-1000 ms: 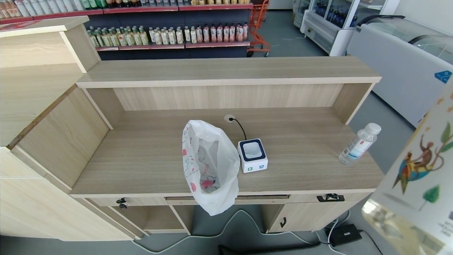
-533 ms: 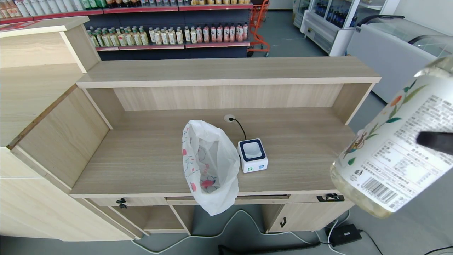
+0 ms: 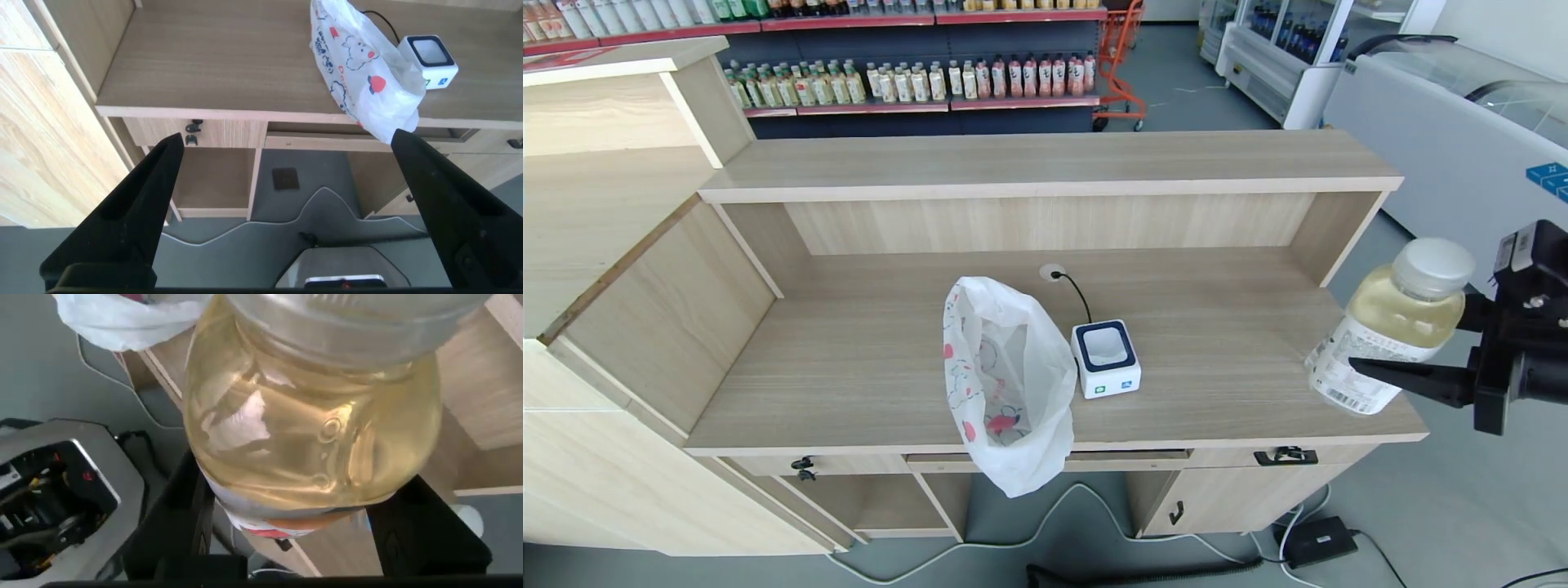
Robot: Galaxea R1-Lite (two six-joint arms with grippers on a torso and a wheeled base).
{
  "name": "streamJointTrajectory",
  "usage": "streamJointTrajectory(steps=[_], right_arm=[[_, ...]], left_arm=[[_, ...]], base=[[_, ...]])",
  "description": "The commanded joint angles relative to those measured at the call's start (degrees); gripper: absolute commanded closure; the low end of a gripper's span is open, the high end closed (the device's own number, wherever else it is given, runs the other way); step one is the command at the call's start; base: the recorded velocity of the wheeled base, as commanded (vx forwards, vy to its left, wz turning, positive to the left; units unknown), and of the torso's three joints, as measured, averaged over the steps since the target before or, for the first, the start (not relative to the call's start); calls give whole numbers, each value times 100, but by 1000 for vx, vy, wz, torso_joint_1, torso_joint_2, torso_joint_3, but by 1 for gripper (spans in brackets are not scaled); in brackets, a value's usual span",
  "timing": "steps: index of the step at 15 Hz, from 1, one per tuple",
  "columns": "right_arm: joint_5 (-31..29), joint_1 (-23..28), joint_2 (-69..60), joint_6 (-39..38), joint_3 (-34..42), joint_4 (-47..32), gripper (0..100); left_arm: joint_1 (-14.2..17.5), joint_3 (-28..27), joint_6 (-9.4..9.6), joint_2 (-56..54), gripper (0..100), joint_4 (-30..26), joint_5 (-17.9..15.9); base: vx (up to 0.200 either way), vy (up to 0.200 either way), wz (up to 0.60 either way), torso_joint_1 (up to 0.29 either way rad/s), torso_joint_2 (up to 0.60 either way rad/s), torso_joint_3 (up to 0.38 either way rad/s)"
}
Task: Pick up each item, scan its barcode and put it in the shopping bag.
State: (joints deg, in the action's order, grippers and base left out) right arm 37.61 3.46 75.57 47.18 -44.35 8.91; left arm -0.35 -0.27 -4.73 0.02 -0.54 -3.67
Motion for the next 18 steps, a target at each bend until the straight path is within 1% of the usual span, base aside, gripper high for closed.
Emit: streamJointTrajectory(steps=[1,2,3,4,6,9,10,11,12,14,16,18], right_arm=[[-8,665,670,995,-135,-3,100],[1,1086,881,2120,-276,-3,100],[1,1403,1048,2929,-443,-12,100],[71,1587,1171,3298,-548,-91,100],[379,1658,1399,3623,-610,-214,100],[616,1807,1645,4282,-935,-162,100],[897,1825,1689,4423,-1005,-162,100],[1310,1860,1742,4493,-1067,-162,100],[1557,1877,1803,4616,-1146,-144,100],[1855,1877,1847,4915,-1269,32,100],[1908,1869,1856,5038,-1322,120,100],[1873,1842,1891,5337,-1454,225,100]], left_arm=[[0,0,-2,-2,0,1,-2],[0,0,-2,-2,0,1,-2],[0,0,-2,-2,0,1,7],[0,0,-2,-2,0,1,-2],[0,0,-2,-2,0,1,7],[0,0,-2,-2,0,1,-2],[0,0,-2,-2,0,1,-2],[0,0,-2,-2,0,1,-2],[0,0,-2,-2,0,1,-2],[0,0,-2,-2,0,1,-2],[0,0,-2,-2,0,1,7],[0,0,-2,-2,0,1,-2]], base=[[0,0,0,0,0,0],[0,0,0,0,0,0],[0,0,0,0,0,0],[0,0,0,0,0,0],[0,0,0,0,0,0],[0,0,0,0,0,0],[0,0,0,0,0,0],[0,0,0,0,0,0],[0,0,0,0,0,0],[0,0,0,0,0,0],[0,0,0,0,0,0],[0,0,0,0,0,0]])
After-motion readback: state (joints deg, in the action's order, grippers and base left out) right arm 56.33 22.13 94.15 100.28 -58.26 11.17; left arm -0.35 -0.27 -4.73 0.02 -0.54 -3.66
